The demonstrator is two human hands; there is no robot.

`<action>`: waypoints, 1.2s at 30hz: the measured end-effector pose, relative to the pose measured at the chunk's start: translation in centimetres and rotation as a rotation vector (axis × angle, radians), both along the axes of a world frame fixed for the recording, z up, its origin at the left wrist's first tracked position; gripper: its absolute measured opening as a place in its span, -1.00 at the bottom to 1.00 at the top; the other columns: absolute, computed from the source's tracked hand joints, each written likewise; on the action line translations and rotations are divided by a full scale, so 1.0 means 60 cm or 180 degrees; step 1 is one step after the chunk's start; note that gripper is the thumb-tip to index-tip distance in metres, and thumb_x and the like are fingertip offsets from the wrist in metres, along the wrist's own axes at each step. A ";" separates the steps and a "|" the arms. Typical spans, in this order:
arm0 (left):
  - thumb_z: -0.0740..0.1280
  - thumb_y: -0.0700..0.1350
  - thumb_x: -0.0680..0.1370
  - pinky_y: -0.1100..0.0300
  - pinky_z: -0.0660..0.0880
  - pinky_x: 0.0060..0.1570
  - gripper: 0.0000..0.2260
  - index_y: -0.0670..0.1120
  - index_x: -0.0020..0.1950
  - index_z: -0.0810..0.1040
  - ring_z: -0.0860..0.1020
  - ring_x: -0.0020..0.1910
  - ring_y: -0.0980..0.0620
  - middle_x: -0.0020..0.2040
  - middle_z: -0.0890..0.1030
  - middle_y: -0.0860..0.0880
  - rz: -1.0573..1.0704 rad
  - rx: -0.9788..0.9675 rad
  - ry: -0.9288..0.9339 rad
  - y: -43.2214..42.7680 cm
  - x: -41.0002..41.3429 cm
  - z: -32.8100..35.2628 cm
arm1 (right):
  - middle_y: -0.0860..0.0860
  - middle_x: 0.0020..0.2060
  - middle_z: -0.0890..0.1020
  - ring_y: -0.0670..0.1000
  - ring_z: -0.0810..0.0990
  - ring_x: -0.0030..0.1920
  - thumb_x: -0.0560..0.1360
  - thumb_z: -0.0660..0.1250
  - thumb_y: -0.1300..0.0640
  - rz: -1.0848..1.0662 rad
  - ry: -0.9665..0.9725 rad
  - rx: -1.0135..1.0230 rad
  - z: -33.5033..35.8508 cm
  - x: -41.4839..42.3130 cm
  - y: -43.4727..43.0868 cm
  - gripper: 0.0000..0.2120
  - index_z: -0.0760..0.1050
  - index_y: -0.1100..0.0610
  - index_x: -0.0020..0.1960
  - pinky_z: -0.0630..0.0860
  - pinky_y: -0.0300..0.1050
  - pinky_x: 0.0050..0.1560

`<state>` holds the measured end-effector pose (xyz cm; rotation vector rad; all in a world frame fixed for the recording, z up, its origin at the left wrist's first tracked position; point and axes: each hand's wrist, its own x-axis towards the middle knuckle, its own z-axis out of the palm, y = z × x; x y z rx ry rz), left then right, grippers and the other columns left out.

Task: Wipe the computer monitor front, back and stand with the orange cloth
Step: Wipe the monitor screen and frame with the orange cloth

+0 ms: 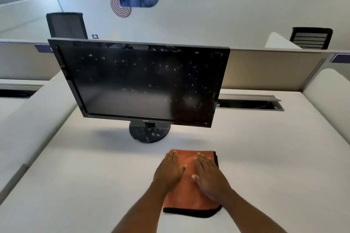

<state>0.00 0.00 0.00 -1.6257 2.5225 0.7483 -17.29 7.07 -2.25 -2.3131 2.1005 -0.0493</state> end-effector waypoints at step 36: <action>0.36 0.07 0.49 0.15 0.36 -0.28 -0.75 -0.05 -0.05 0.38 0.55 -0.19 -0.06 -0.13 0.60 -0.06 0.0040 -0.0427 0.0431 -0.117 0.012 0.089 | 0.10 0.03 0.57 0.15 0.56 0.02 0.48 0.21 0.15 -0.0340 0.0032 0.0827 0.190 -0.016 -0.150 -0.80 0.45 0.13 0.10 0.42 -0.03 -0.03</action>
